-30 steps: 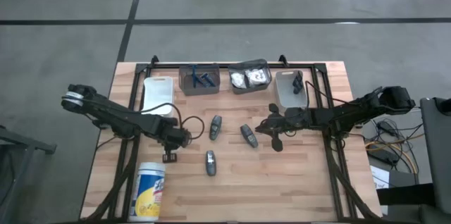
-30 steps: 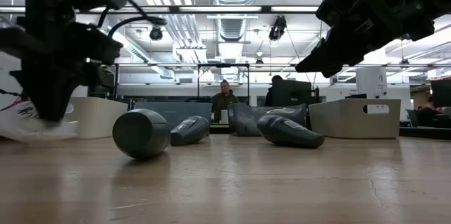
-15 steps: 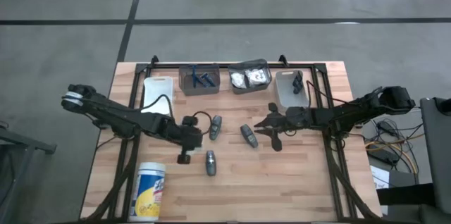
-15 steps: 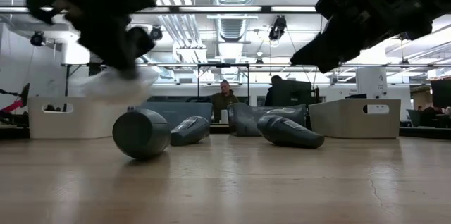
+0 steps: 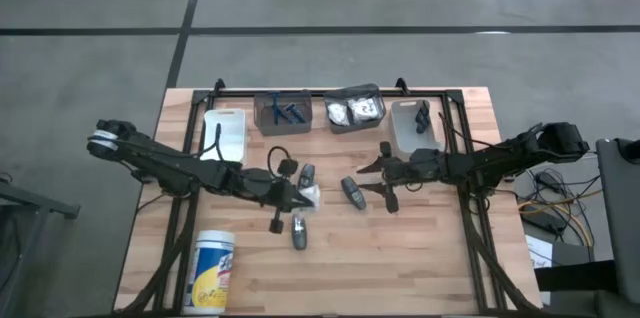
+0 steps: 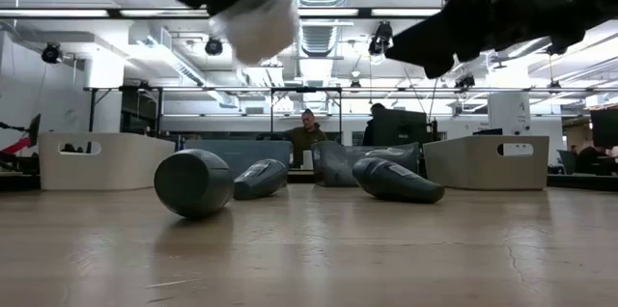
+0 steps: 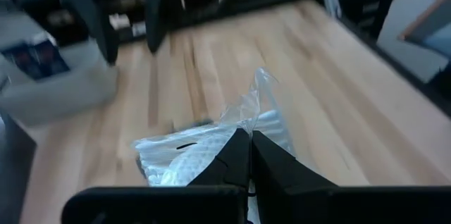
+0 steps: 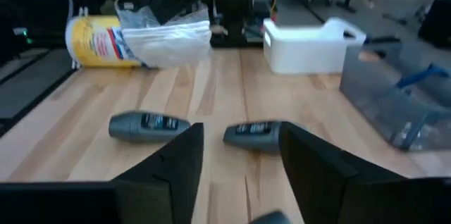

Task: Pick & Place Travel size toiletries
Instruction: Put the white cotton pack into the right black bin

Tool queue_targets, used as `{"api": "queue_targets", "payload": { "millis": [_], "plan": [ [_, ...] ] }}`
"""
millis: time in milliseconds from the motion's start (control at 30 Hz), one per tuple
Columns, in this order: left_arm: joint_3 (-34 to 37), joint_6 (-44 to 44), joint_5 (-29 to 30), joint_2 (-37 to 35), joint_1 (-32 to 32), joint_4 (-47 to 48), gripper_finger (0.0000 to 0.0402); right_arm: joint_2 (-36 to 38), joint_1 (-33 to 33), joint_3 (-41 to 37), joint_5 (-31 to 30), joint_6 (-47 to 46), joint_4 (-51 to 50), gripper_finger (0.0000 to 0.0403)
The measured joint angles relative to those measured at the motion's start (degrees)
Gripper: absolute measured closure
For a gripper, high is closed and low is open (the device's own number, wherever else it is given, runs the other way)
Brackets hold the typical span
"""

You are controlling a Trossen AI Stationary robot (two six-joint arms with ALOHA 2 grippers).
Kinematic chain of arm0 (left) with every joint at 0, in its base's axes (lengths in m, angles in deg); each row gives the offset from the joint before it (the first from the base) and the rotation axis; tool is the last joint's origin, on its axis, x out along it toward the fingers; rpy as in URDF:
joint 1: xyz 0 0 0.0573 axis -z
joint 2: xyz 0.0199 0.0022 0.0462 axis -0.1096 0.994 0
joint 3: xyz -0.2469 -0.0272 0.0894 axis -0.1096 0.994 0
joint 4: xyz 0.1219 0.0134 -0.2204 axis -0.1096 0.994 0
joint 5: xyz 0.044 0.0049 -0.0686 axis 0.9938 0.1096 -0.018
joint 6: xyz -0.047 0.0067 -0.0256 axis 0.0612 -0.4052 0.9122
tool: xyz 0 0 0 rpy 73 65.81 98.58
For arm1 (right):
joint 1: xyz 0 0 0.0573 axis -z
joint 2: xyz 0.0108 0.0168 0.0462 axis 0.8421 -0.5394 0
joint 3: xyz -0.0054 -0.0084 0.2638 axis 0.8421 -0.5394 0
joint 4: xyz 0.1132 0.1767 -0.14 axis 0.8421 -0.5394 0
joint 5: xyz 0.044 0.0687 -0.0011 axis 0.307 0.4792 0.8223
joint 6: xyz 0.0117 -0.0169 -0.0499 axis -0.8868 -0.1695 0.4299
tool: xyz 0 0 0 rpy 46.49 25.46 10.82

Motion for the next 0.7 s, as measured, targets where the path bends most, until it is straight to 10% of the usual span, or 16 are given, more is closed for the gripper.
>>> {"api": "queue_targets", "payload": {
  "millis": [700],
  "plan": [
    [-0.1, -9.1, -1.3, 9.7, -0.1, -26.3, 0.0393, -0.1, 0.0, 0.0, 1.3, -0.1, 10.9, 0.0155]
  ]
}}
